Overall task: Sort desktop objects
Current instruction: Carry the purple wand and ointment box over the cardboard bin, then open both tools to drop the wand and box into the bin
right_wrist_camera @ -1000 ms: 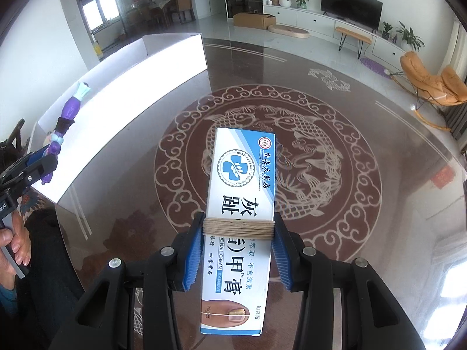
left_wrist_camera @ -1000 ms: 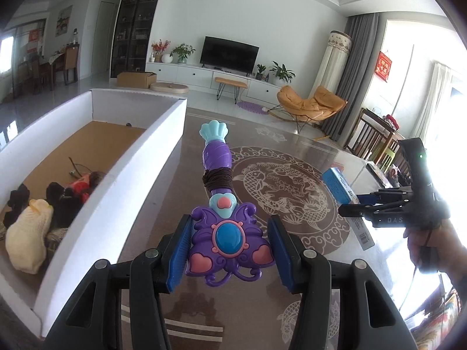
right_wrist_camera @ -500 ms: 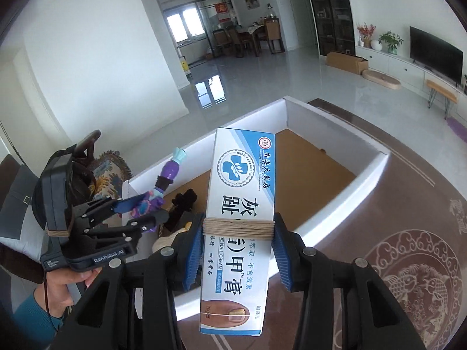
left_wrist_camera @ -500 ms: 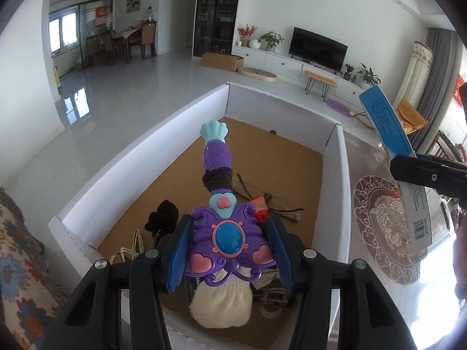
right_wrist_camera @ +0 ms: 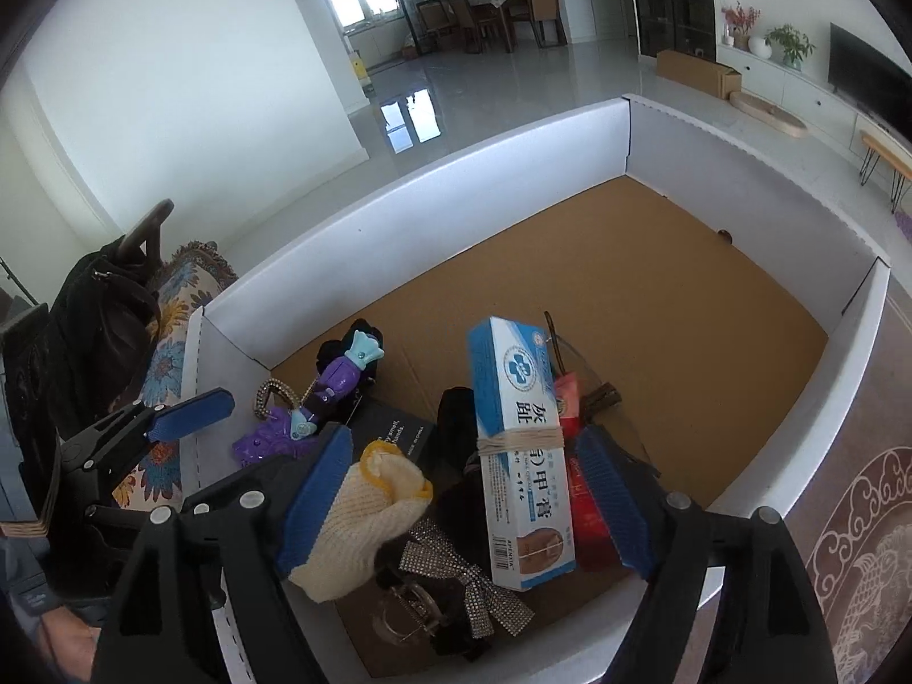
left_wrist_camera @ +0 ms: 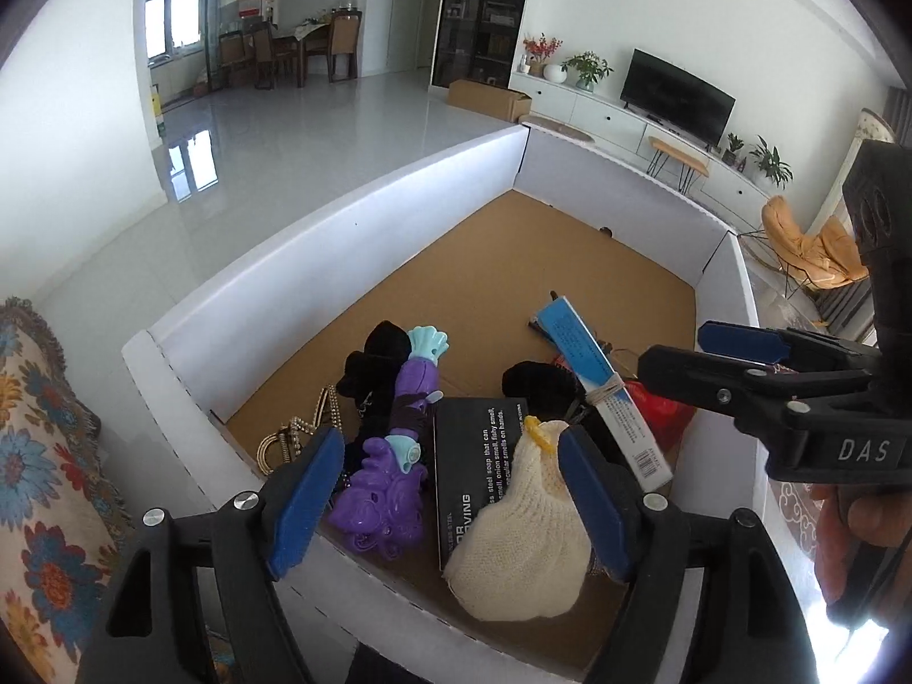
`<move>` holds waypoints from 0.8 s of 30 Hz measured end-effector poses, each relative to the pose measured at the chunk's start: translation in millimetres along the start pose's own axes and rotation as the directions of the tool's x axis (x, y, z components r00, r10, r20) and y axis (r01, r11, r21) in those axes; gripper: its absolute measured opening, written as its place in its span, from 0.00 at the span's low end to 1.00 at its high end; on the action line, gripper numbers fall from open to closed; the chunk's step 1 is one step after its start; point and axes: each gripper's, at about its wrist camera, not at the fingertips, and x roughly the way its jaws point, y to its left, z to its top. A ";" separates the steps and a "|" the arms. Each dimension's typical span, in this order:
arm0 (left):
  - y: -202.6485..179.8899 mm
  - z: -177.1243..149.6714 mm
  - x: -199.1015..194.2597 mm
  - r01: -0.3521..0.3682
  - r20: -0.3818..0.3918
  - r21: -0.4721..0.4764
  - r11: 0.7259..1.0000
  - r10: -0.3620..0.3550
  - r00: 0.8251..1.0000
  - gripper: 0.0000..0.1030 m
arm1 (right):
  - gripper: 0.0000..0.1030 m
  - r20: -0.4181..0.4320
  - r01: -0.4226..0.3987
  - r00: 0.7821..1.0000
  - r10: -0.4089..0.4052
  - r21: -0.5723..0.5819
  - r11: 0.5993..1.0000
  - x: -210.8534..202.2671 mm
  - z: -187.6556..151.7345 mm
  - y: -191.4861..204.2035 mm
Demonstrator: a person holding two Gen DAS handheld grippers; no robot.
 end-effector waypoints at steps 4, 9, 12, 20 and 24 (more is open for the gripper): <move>-9.5 -4.6 -22.1 0.011 0.085 -0.036 0.999 -0.008 0.996 0.94 | 0.95 0.060 0.100 0.993 -0.099 -0.029 0.995 -36.2 -5.8 -12.1; -36.1 -14.4 -41.8 -0.119 0.140 -0.025 0.993 0.122 0.983 0.96 | 0.95 0.061 0.183 0.981 -0.182 -0.011 0.983 -65.9 -23.0 -33.9; -45.9 -23.0 -51.8 -0.146 0.148 -0.029 0.989 0.149 0.978 0.96 | 0.95 0.074 0.203 0.976 -0.203 0.007 0.979 -78.8 -35.9 -43.7; -59.8 -46.3 -72.1 -0.209 0.190 -0.044 0.977 0.214 0.958 0.96 | 0.95 0.095 0.259 0.962 -0.255 -0.040 0.965 -89.2 -58.1 -42.0; -56.0 -49.7 -76.1 -0.183 0.181 -0.098 0.978 0.199 0.963 0.96 | 0.95 0.125 0.288 0.951 -0.283 -0.025 0.957 -93.7 -58.4 -40.2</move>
